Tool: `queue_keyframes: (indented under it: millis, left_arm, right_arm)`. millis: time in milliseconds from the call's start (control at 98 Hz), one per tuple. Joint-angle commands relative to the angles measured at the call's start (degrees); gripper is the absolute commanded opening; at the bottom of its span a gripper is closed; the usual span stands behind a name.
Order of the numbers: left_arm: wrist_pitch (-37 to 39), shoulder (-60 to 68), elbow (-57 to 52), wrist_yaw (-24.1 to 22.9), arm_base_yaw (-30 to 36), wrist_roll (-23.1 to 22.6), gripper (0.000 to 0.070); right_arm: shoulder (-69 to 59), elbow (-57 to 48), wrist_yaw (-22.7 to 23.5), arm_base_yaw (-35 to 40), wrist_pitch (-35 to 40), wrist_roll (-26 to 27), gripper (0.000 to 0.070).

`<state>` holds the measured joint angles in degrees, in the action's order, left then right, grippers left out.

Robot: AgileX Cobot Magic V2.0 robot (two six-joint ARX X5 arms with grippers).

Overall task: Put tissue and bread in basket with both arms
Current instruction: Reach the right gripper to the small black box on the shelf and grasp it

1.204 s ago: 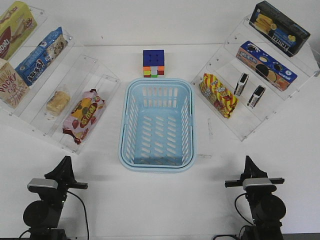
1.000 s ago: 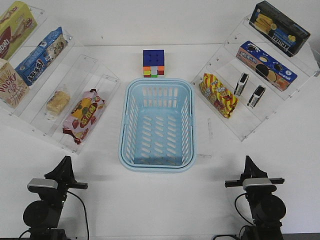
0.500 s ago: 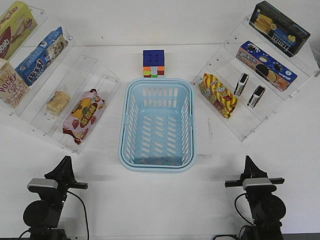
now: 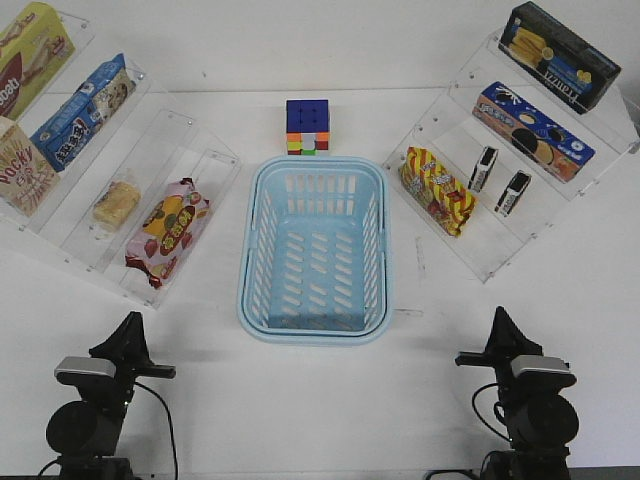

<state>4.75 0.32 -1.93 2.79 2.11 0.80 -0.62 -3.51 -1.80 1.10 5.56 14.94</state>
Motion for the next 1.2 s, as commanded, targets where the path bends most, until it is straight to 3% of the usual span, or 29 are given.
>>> queue_keyframes:
  millis: [0, 122, 265, 316, 398, 429, 755, 1031, 1112, 1194]
  left_arm:
    - [0.9, -0.1, 1.1, 0.0, -0.1, -0.1, 0.0002]
    - [0.9, -0.1, 1.1, 0.0, -0.1, -0.1, 0.0002]
    - [0.9, -0.1, 1.1, 0.0, -0.1, -0.1, 0.0002]
    - [0.9, -0.1, 1.1, 0.0, -0.1, -0.1, 0.0002]
    - [0.9, -0.1, 1.1, 0.0, -0.1, -0.1, 0.0002]
    - [0.9, -0.1, 1.1, 0.0, -0.1, -0.1, 0.0002]
    - [0.9, -0.1, 1.1, 0.0, -0.1, -0.1, 0.0002]
    - [0.9, -0.1, 1.1, 0.0, -0.1, -0.1, 0.0002]
    - [0.9, -0.1, 1.1, 0.0, -0.1, -0.1, 0.0002]
    - [0.9, -0.1, 1.1, 0.0, -0.1, -0.1, 0.0002]
  right_arm:
    - [-2.2, -4.8, -2.8, -0.1, 1.9, 7.4, 0.0001]
    - [-11.3, -13.0, -4.5, -0.1, 5.1, 6.7, 0.0]
    - [-26.0, -23.5, -3.6, -0.1, 6.6, 0.4, 0.0022]
    - [-30.9, -27.3, -3.0, -0.1, 7.4, -1.6, 0.0155]
    - [-38.5, -33.1, -2.9, -0.1, 8.2, -3.3, 0.0506]
    - [-41.2, -35.1, -3.1, -0.1, 8.2, -4.0, 0.0546]
    - [-66.5, -50.6, -8.8, -1.7, 3.4, -8.8, 0.054]
    - [-82.7, -58.5, -8.2, -5.6, -0.2, -8.3, 0.0531]
    - [-86.0, -59.9, -6.8, -6.0, -0.9, -8.1, 0.0473]
    - [-88.1, -60.3, -6.8, -6.0, -2.1, -8.1, 0.0322]
